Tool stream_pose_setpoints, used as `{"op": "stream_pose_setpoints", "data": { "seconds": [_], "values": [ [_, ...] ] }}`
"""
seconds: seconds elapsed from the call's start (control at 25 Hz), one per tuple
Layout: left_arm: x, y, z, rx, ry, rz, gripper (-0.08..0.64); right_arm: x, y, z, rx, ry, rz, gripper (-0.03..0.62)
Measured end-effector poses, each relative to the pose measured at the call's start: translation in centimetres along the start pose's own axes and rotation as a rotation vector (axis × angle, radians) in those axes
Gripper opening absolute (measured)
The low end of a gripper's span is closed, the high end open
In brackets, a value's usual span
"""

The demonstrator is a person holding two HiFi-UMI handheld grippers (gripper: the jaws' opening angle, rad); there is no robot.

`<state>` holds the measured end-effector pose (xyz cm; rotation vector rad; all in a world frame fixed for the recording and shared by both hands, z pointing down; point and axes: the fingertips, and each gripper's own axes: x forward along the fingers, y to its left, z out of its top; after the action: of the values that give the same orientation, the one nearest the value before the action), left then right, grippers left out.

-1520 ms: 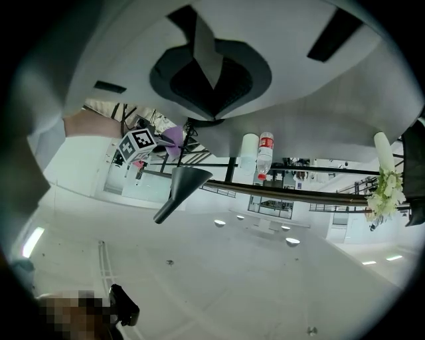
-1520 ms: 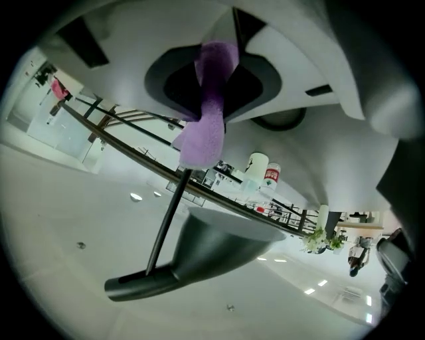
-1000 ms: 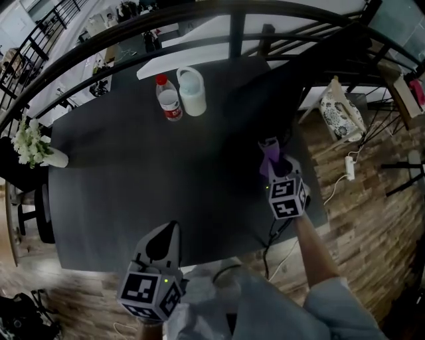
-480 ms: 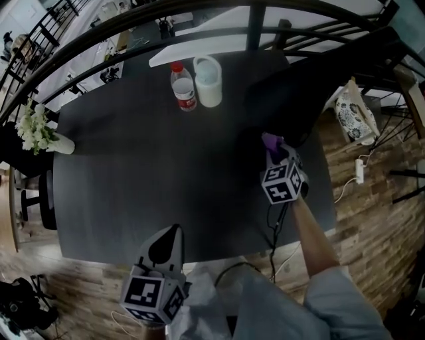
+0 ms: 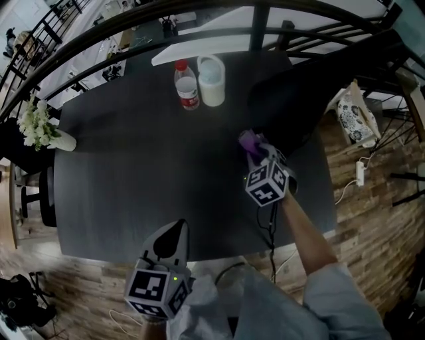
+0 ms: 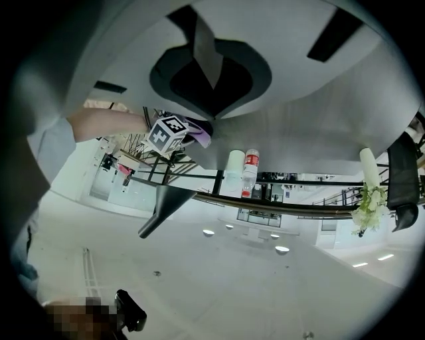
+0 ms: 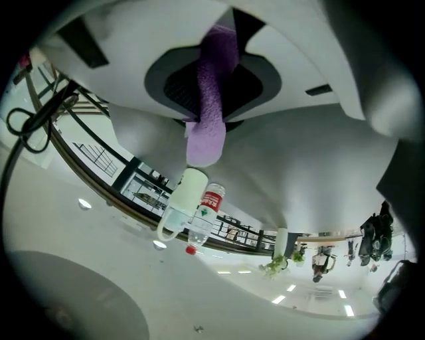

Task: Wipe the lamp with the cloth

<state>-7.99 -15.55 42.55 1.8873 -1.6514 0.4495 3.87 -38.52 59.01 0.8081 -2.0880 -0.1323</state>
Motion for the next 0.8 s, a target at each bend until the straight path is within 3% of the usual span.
{"op": "stream_pose_setpoints", "data": {
  "seconds": [0.36,0.52,0.8],
  "values": [
    [0.6,-0.7,-0.2,0.028,0.011,-0.054,0.0,-2.1,5.0,0.0,-0.107,-0.006,0.124,0.089],
    [1.1,-1.3,0.5,0.068,-0.004,-0.09,0.0,-3.5,5.4,-1.8,-0.085,0.025,0.135,0.089],
    [2.2,-3.2,1.3,0.108,-0.002,-0.178,0.0,-6.5,4.2,-5.5,0.011,0.094,0.076,0.089]
  ]
}}
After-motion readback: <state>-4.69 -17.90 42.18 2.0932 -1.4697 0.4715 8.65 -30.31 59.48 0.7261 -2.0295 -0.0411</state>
